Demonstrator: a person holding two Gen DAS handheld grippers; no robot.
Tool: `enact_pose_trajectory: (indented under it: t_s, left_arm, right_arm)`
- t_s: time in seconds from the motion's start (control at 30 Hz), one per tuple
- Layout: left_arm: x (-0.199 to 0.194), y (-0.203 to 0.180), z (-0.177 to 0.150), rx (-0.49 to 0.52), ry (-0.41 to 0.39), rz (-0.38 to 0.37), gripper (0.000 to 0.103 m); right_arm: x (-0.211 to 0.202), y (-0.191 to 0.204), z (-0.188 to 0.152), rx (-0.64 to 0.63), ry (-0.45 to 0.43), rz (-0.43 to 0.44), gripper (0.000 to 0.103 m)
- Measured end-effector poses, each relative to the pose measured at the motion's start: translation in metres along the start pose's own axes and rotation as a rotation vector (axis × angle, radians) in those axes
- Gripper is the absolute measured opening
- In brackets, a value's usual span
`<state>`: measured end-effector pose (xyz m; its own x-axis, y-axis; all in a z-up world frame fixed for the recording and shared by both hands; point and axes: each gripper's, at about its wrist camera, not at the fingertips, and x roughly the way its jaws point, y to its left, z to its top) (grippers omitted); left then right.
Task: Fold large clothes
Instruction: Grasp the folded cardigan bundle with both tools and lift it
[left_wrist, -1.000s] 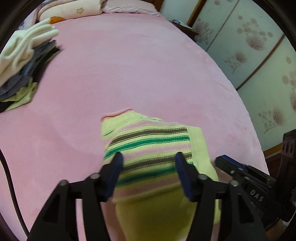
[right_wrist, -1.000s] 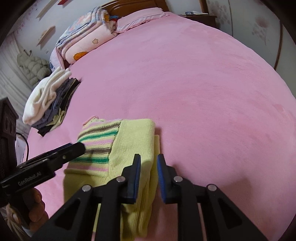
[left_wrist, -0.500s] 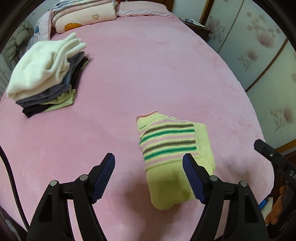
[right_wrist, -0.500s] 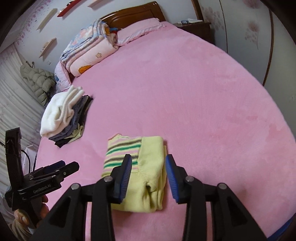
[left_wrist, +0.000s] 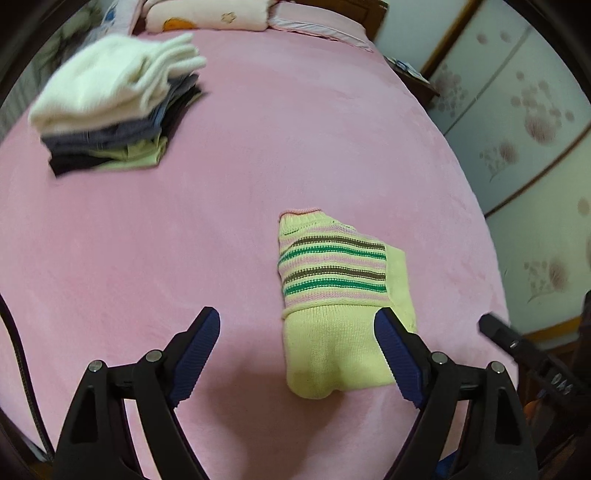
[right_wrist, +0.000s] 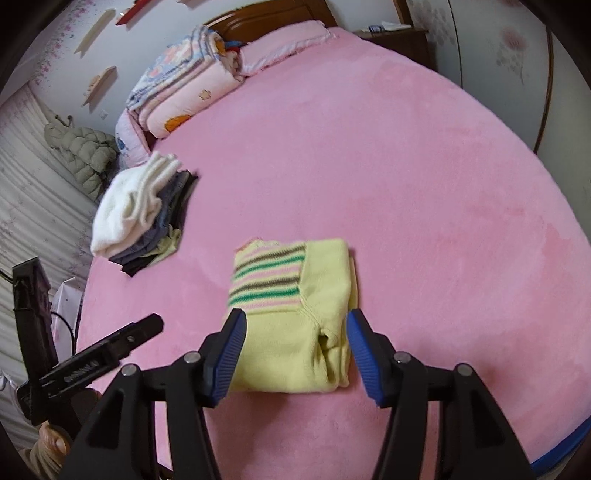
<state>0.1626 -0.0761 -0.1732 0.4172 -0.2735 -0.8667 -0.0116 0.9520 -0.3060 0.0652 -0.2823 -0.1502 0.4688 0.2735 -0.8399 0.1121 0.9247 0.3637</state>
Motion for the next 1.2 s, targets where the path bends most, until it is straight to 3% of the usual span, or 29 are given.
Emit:
enact_pose_trajectory:
  t_s: [0.13,0.33,0.57,0.8,0.93,1.2]
  left_arm:
    - [0.019,0.004,-0.005,0.005,-0.021,-0.016,0.085]
    - [0.059,-0.001,-0.007,0.067,0.069,-0.008,0.084]
    - [0.110,-0.001,-0.005,0.063,0.201,-0.106,0.084]
    - [0.142,-0.004,-0.003,0.050,0.237,-0.186,0.085]
    - [0.156,-0.001,-0.003,0.025,0.252,-0.224,0.087]
    - [0.172,0.009,-0.013,-0.045,0.264,-0.307,0.093]
  right_arm:
    - [0.022,-0.010,-0.008,0.022,0.044,0.007,0.057]
    - [0.060,-0.030,-0.015,0.044,0.111,0.018,0.057]
    - [0.099,-0.045,-0.011,0.061,0.176,0.064,0.057]
    - [0.139,-0.056,-0.006,0.088,0.266,0.122,0.058]
    - [0.152,-0.066,-0.004,0.128,0.294,0.162,0.064]
    - [0.161,-0.075,-0.003,0.138,0.315,0.236,0.066]
